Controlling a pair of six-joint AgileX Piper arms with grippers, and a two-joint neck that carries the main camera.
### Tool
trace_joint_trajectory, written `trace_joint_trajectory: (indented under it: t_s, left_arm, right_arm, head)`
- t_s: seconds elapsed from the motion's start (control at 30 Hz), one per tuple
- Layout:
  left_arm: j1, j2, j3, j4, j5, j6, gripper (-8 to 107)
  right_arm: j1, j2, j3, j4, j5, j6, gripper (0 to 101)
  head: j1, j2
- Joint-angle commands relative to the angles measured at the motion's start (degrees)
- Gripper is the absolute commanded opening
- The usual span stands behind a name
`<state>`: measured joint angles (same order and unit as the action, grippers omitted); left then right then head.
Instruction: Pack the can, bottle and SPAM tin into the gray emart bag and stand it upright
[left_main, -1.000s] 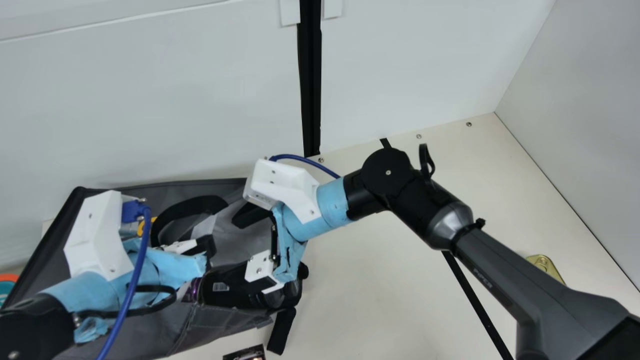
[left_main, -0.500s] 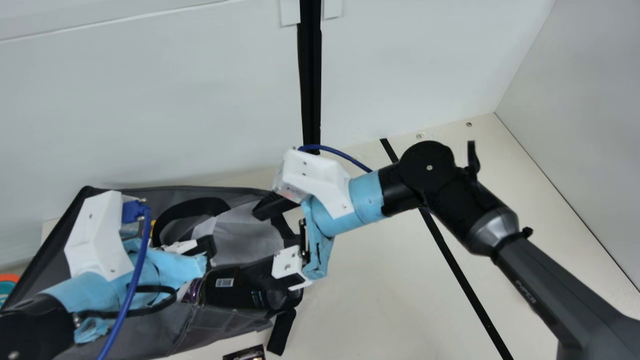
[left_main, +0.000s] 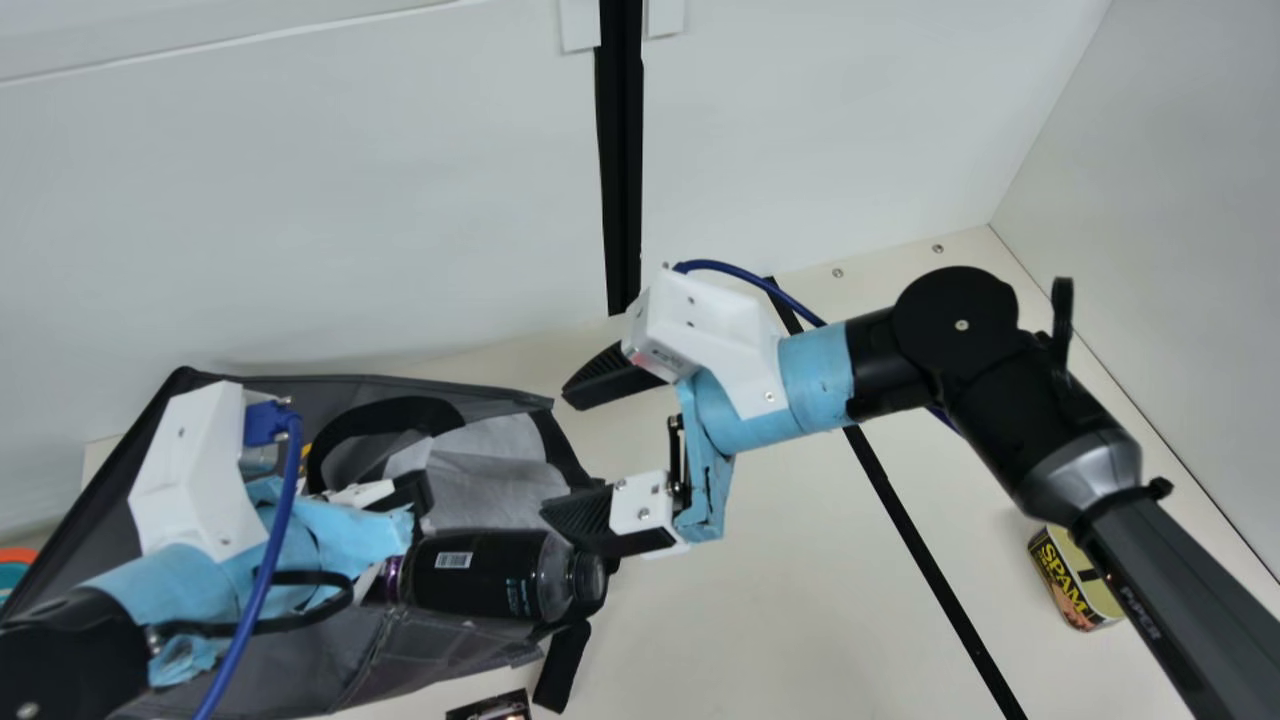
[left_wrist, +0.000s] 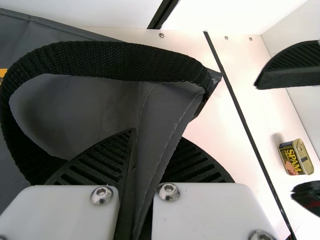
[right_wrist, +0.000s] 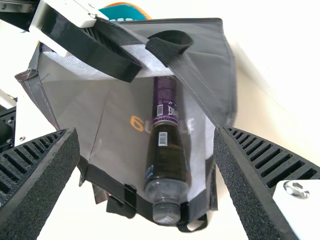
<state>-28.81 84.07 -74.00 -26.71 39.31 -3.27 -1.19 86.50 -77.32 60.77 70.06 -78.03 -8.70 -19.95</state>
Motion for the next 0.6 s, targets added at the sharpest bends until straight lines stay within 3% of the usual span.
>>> trace_joint_trajectory:
  t_s: [0.0,0.57]
  left_arm:
    - [0.0,0.0,0.0,0.0,0.0,0.0,-8]
    - [0.0,0.0,0.0,0.0,0.0,0.0,-8]
  right_arm:
    - [-0.9,-0.67,0.46,-0.17,-0.16,-0.07,95]
    - [-11.3,-7.57,3.69,-2.35,-0.16,0.97,95]
  head:
    - [-1.3,-0.05]
    - [-1.3,-0.05]
